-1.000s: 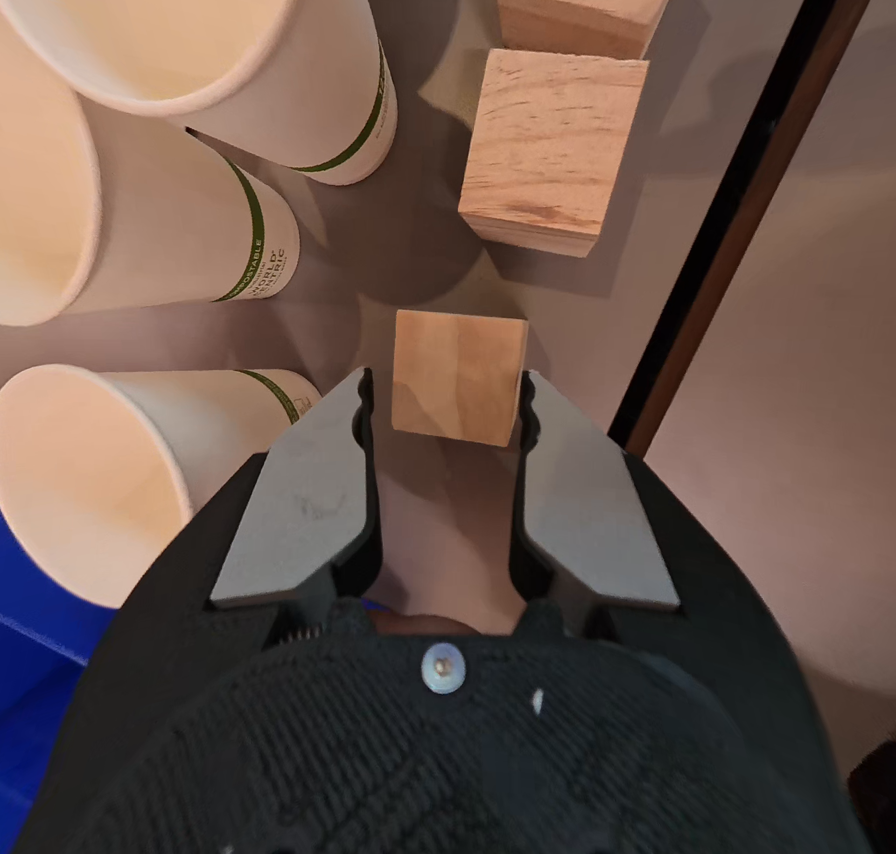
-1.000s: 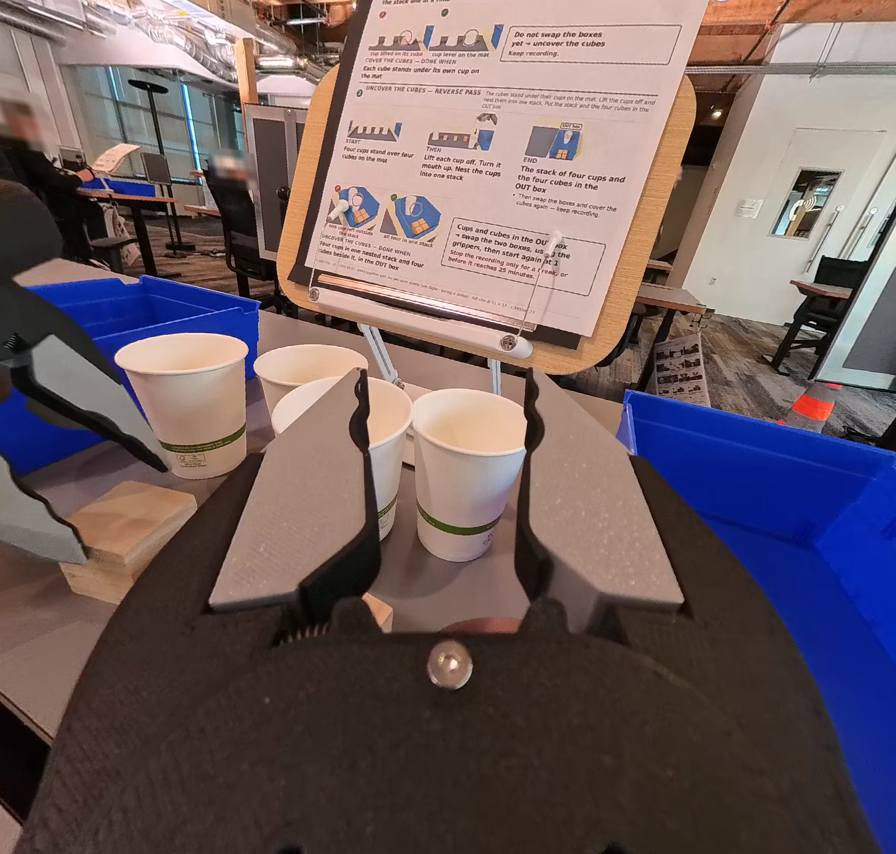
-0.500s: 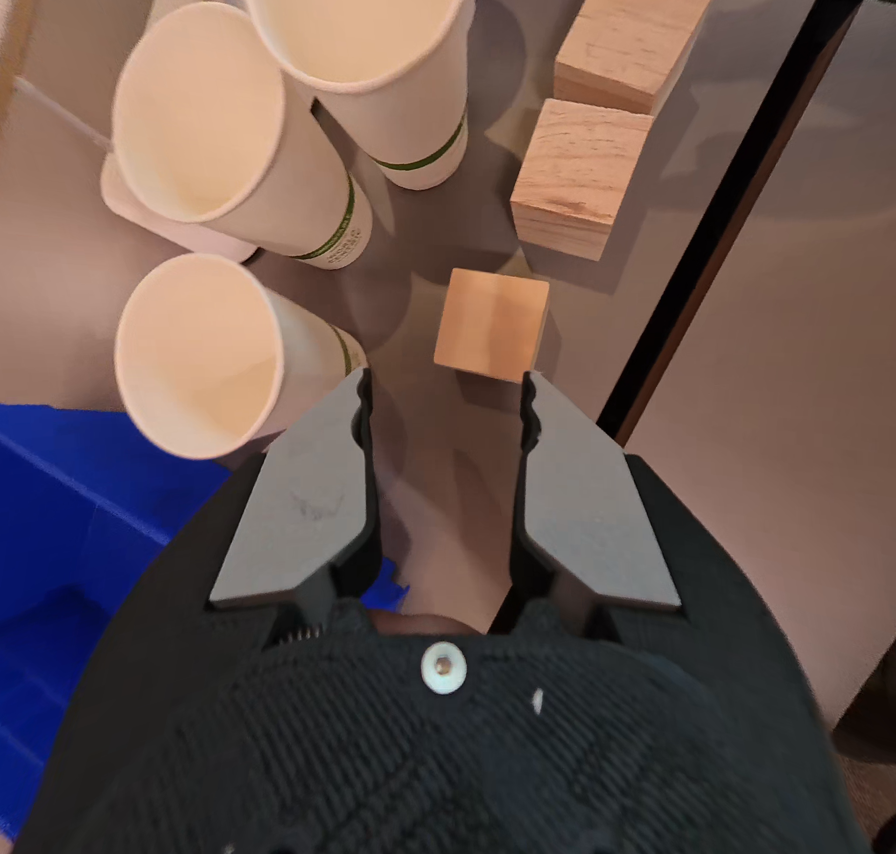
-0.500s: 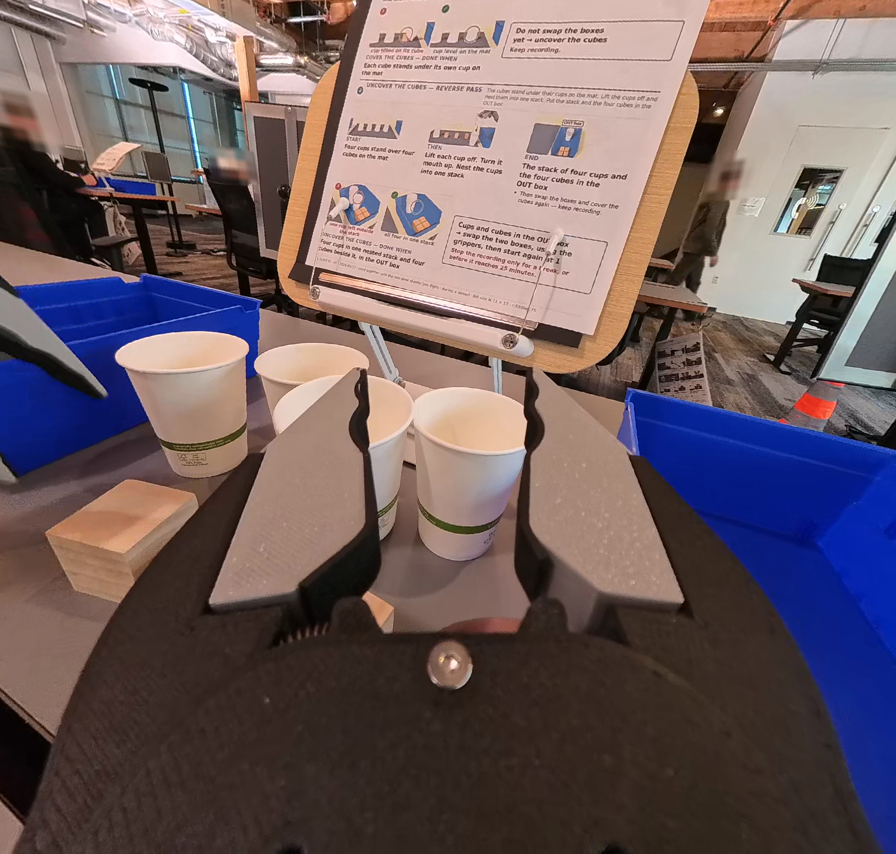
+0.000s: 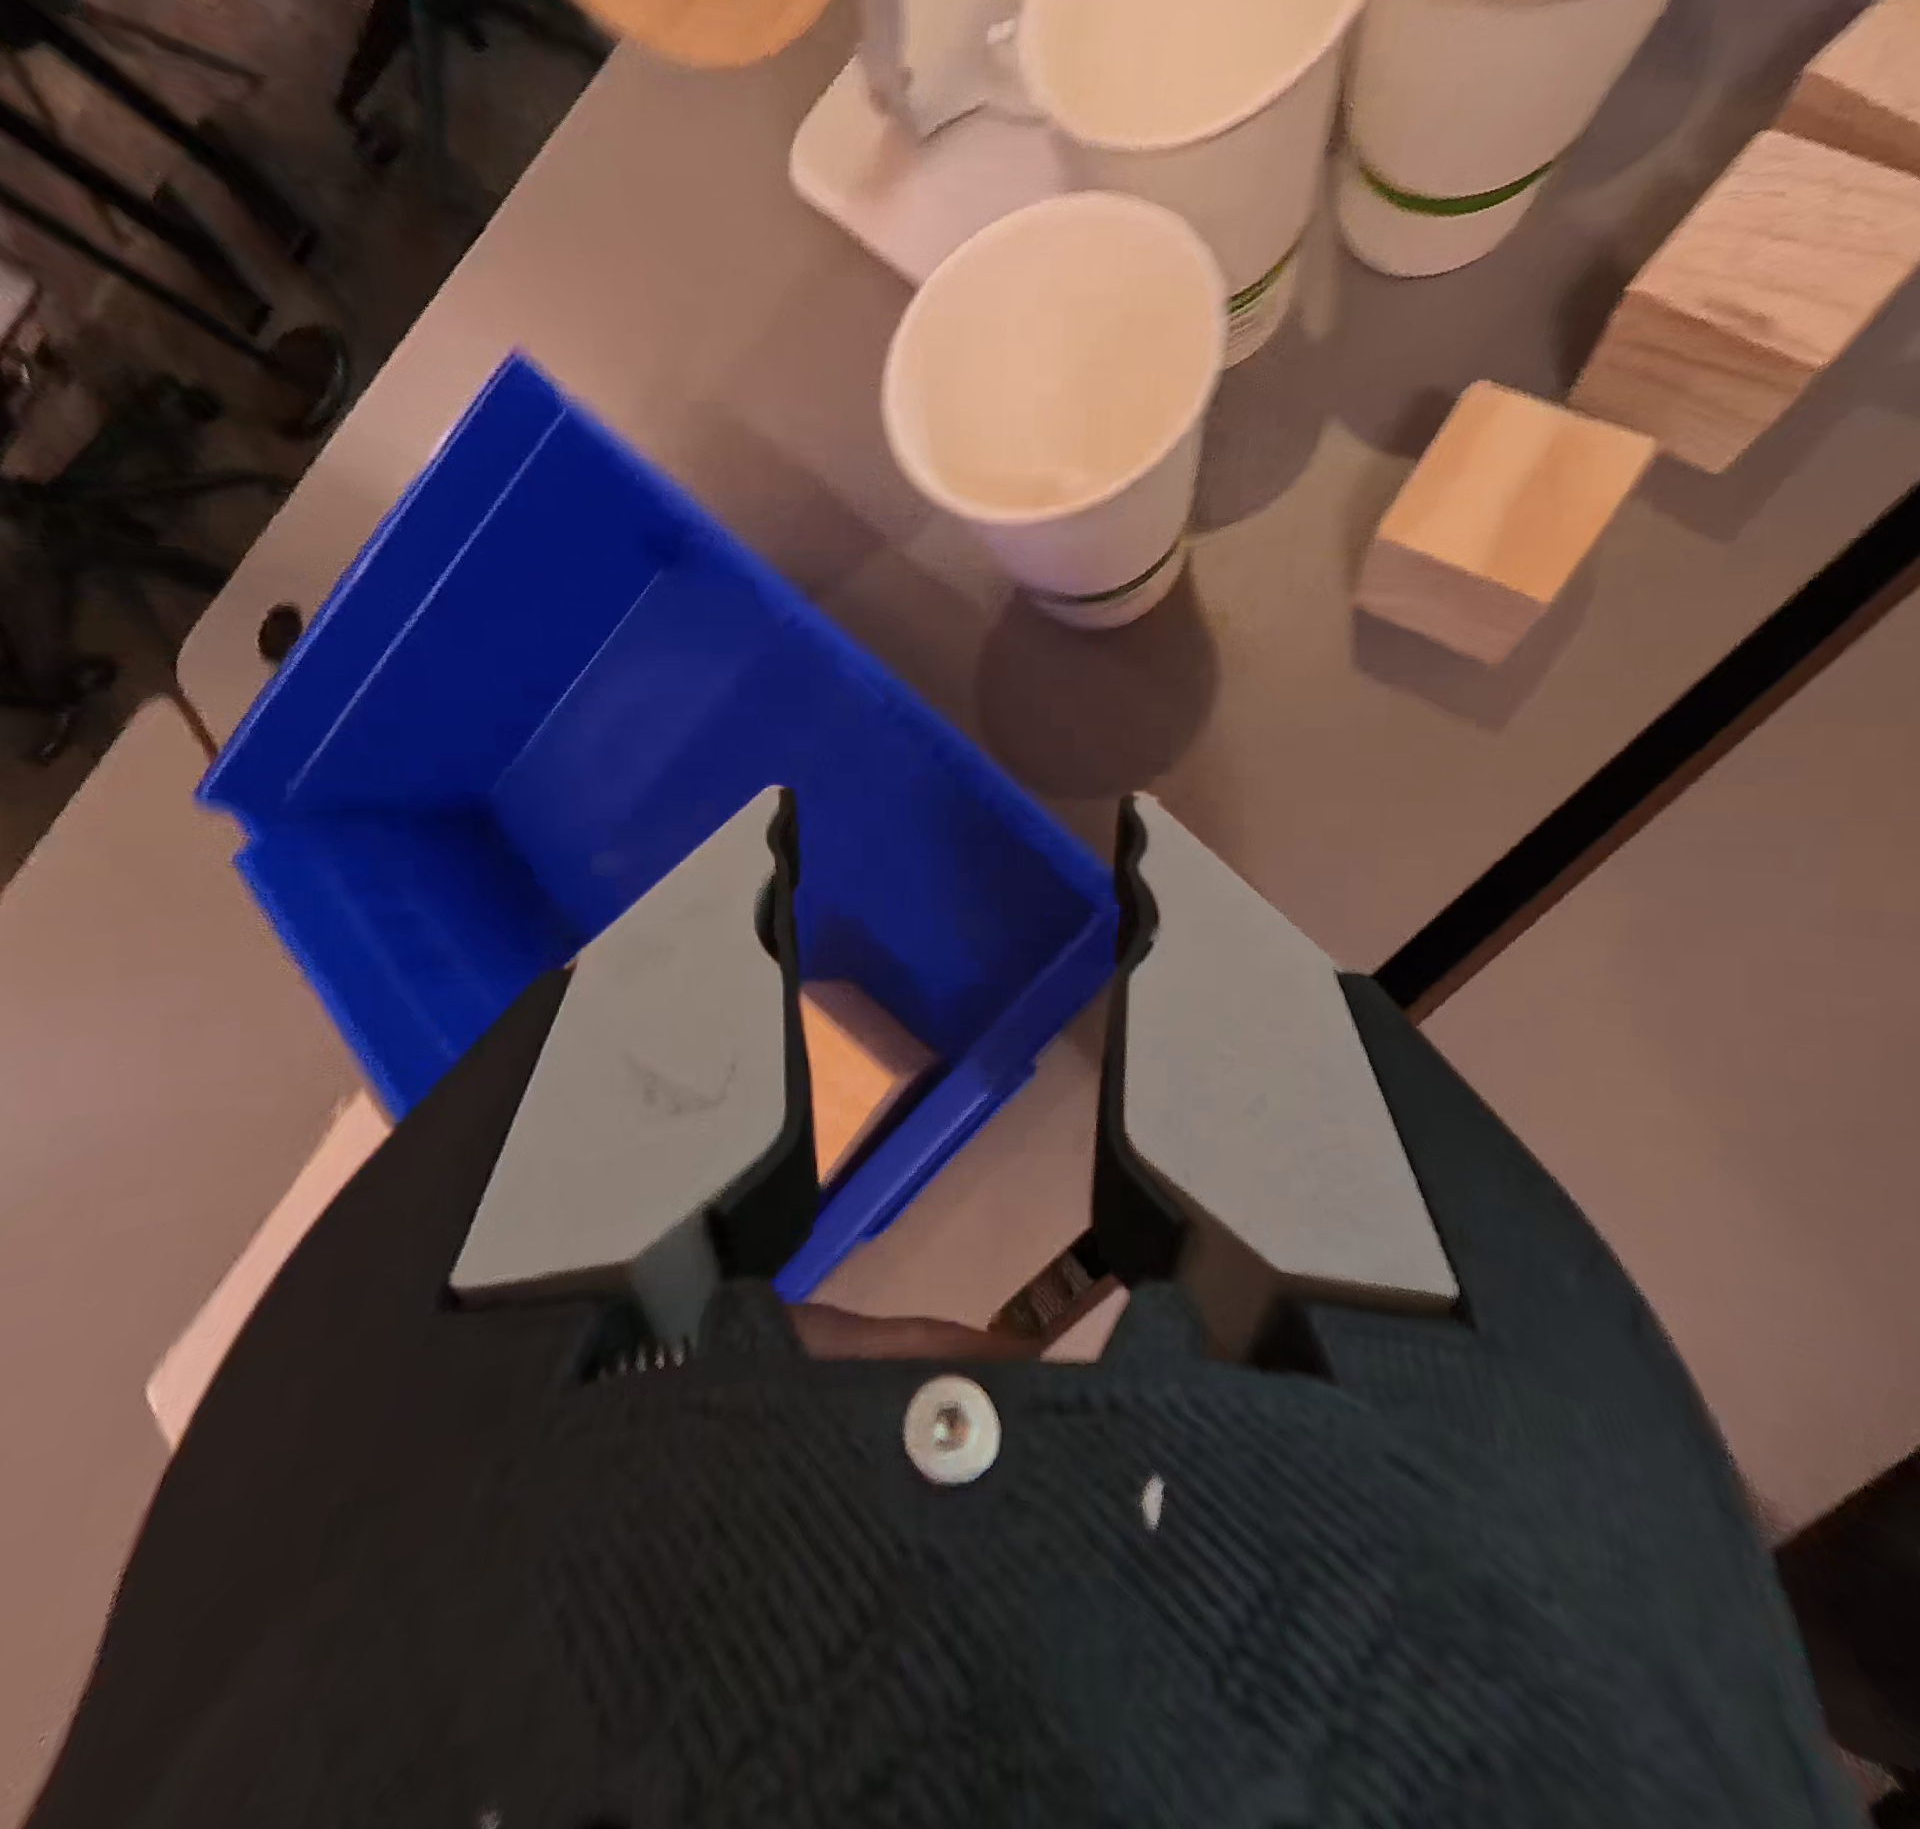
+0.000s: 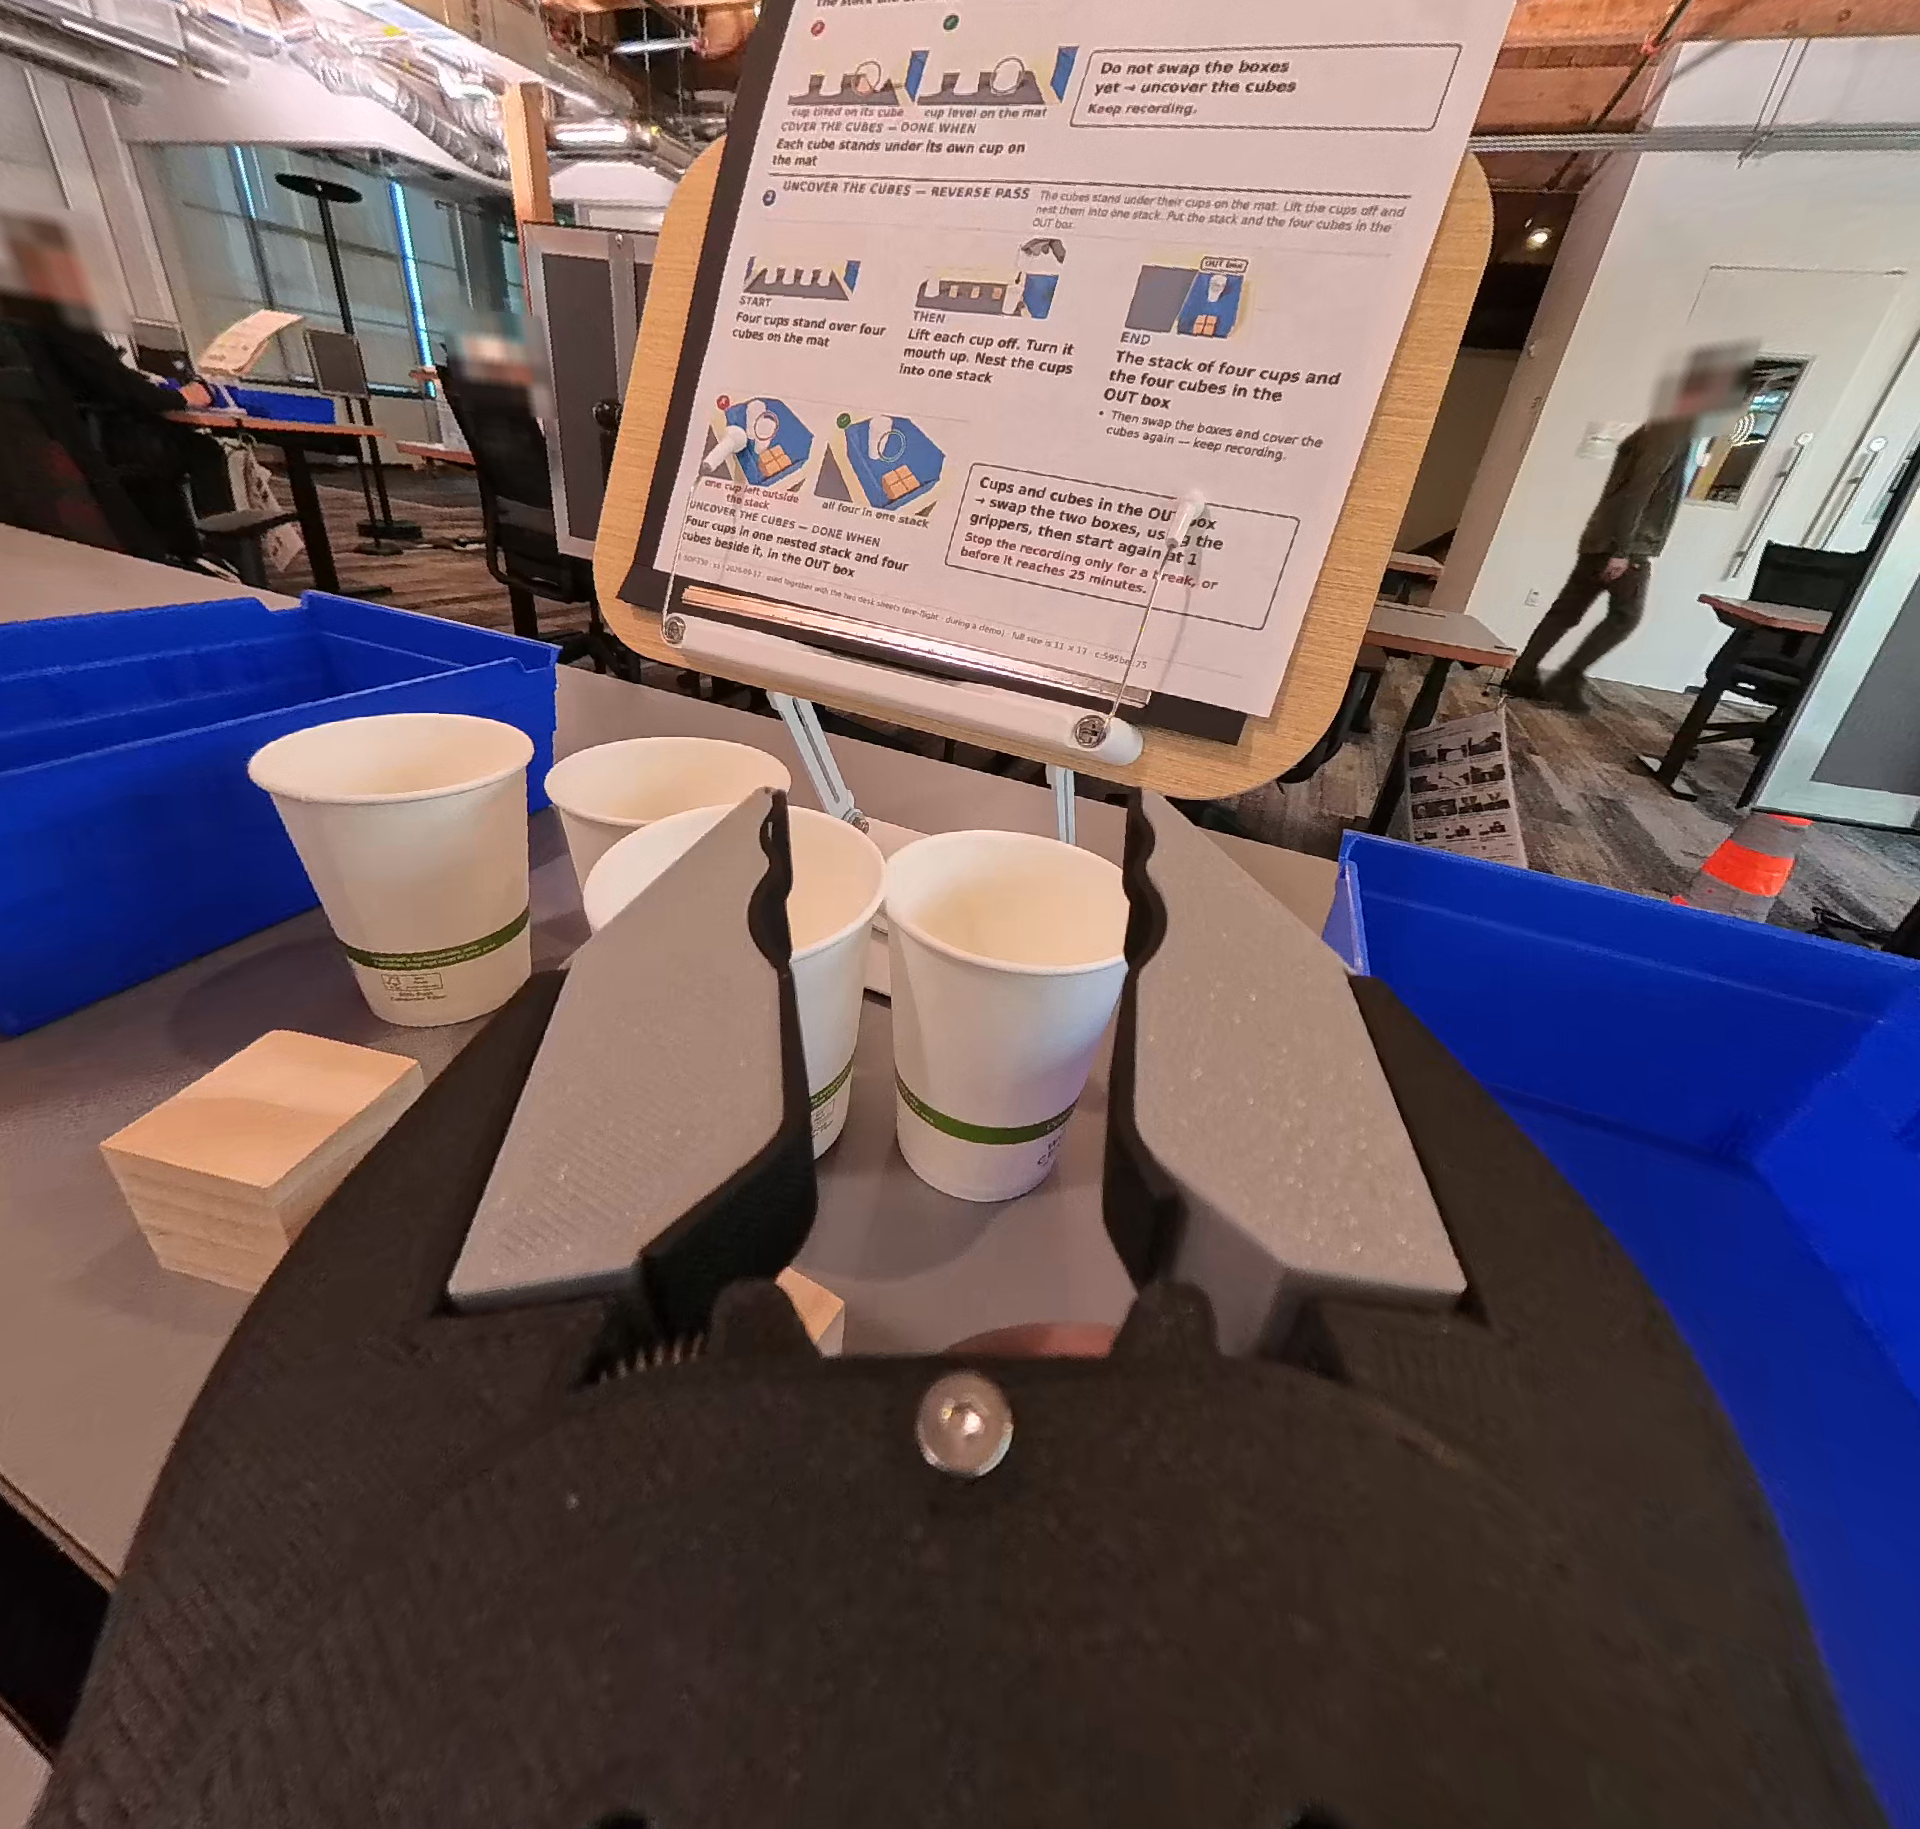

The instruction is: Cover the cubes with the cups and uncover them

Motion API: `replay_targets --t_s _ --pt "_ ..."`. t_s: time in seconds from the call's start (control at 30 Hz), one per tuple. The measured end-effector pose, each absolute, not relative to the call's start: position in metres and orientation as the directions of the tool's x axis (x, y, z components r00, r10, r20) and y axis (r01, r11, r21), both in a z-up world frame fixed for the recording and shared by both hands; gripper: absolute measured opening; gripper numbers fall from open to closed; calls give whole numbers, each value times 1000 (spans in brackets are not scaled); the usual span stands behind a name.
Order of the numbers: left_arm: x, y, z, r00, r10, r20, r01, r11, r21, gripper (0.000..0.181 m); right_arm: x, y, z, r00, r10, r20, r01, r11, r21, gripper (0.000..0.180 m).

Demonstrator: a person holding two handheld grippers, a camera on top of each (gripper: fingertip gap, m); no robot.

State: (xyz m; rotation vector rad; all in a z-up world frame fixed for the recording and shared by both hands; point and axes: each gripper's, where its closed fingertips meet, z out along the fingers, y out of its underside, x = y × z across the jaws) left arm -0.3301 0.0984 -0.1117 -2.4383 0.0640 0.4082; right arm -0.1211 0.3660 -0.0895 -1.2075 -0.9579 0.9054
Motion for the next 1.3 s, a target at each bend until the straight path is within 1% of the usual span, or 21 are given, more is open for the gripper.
replay_targets --t_s 0.07,0.13,0.23,0.33,0.4,0.47,0.53,0.6,0.7,0.73,0.8,0.97,1.13,1.3 --pt "-355 76 -116 943 128 -308 -75 -819 -570 60 -121 365 -89 339 934 110 -57 137 -989 62" --pt "-382 53 -125 916 186 -356 -25 -858 -513 60 -122 364 -89 337 935 114 -54 140 -989 62" --pt "-401 31 -148 919 213 -333 44 -893 -448 61 -123 364 -91 337 934 119 -46 143 -989 62" --pt "-409 28 -169 931 258 -257 122 -887 -446 61 -123 364 -92 339 932 124 -43 147 -988 62" --pt "-413 28 -185 932 310 -188 204 -877 -434 65 -123 365 -93 340 932 123 -40 145 -989 62" --pt "-421 28 -199 912 379 -157 288 -865 -411 68 -123 365 -94 341 932 123 -37 144 -989 62" --pt "-428 31 -208 887 441 -135 354 -839 -413 68 -124 366 -94 341 932 123 -36 144 -989 62" --pt "-428 33 -218 876 470 -105 399 -831 -389 69 -124 366 -94 341 932 123 -36 144 -989 62" --pt "-433 24 -234 862 482 -157 418 -851 -318 77 -123 366 -94 340 933 120 -38 142 -989 62" --pt "-431 24 -239 862 485 -146 427 -851 -306 78 -123 366 -93 339 933 120 -40 141 -989 62" --pt "-427 24 -246 870 476 -126 427 -857 -287 71 -123 365 -92 338 934 118 -44 141 -989 62" --pt "-427 25 -246 888 430 -163 376 -884 -279 70 -123 364 -92 335 935 116 -46 139 -989 62" --pt "-428 28 -235 889 422 -176 352 -877 -327 68 -122 365 -91 336 936 110 -52 136 -989 62" --pt "-420 38 -199 895 413 -167 313 -850 -424 68 -122 364 -90 333 937 108 -56 134 -989 62"
